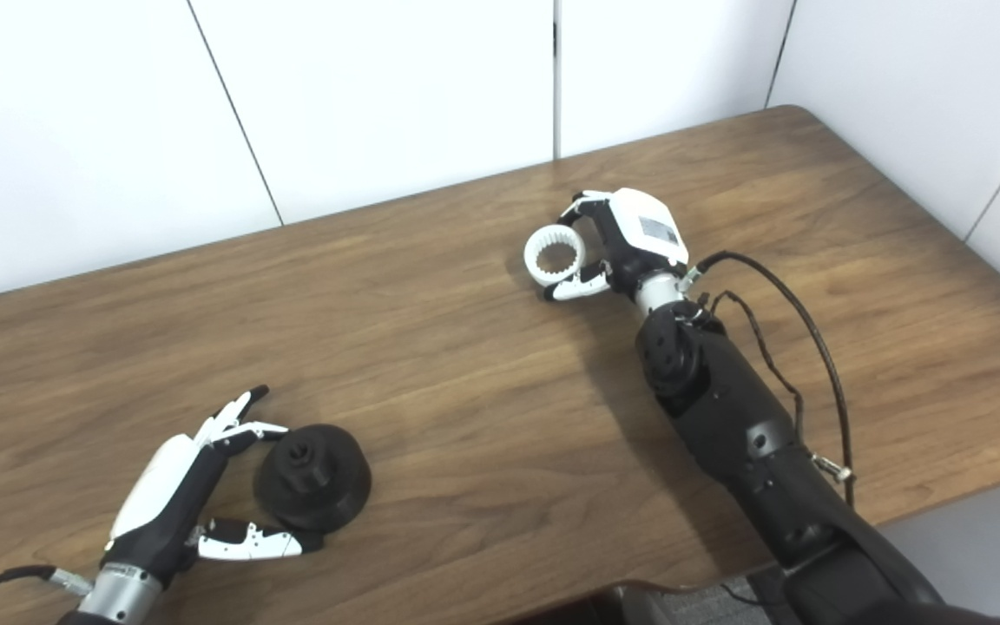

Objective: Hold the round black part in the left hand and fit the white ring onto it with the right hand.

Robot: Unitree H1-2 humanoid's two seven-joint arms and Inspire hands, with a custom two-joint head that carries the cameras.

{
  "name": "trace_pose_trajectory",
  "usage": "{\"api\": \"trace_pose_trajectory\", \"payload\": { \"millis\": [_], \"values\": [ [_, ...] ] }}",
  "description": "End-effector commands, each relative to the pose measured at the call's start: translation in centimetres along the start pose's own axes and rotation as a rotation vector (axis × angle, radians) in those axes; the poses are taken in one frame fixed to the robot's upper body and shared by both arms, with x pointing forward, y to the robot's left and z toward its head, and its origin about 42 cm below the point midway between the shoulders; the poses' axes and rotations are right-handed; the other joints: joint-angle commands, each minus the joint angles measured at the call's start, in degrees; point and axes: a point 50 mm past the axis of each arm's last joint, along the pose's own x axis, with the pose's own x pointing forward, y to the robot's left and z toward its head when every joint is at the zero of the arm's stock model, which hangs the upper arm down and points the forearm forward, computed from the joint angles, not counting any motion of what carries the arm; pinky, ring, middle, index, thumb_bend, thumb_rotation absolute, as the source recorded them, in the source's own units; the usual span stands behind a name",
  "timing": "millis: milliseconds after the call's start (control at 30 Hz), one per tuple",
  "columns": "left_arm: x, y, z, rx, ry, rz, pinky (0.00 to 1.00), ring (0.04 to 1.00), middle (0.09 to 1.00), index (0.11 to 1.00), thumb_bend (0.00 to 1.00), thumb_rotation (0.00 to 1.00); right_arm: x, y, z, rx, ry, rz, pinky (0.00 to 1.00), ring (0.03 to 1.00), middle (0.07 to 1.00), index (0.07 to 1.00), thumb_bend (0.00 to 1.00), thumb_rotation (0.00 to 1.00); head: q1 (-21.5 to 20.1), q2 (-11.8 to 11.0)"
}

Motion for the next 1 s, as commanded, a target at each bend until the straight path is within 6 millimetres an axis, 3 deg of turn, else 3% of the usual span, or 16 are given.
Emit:
{"api": "trace_pose_trajectory", "payload": {
  "millis": [0, 333, 600, 767, 967],
  "values": [
    [-0.1, 0.4, 0.5, 0.018, -0.023, 0.004, 1.0, 1.0, 1.0, 0.638, 0.97, 0.29, 0.8, -1.7, 1.4, 0.016, -0.073, -0.074, 0.97, 0.896, 0.847, 0.486, 0.52, 0.14, 0.1, 0.0],
    [0.3, 0.4, 0.4, 0.019, -0.036, 0.012, 0.99, 1.0, 1.0, 0.636, 0.97, 0.29, 0.6, -3.8, 3.4, 0.06, -0.139, -0.13, 1.0, 0.911, 0.854, 0.487, 0.52, 0.14, 0.1, 0.0],
    [0.3, 0.2, 0.5, 0.023, -0.042, 0.011, 1.0, 1.0, 1.0, 0.635, 0.97, 0.3, 0.0, -4.8, 4.8, 0.105, -0.183, -0.158, 0.97, 0.905, 0.847, 0.486, 0.52, 0.14, 1.2, 0.3],
    [0.4, 0.2, 0.8, 0.024, -0.032, 0.01, 1.0, 1.0, 1.0, 0.637, 0.97, 0.29, -0.9, -5.2, 6.0, 0.13, -0.212, -0.156, 0.98, 0.907, 0.843, 0.486, 0.52, 0.14, 2.7, 0.6],
    [0.8, 0.1, 1.1, 0.021, -0.038, 0.016, 0.99, 1.0, 1.0, 0.637, 0.97, 0.29, -2.5, -5.3, 7.0, 0.133, -0.268, -0.15, 0.92, 0.878, 0.833, 0.486, 0.52, 0.14, 4.1, 0.9]
  ]
}}
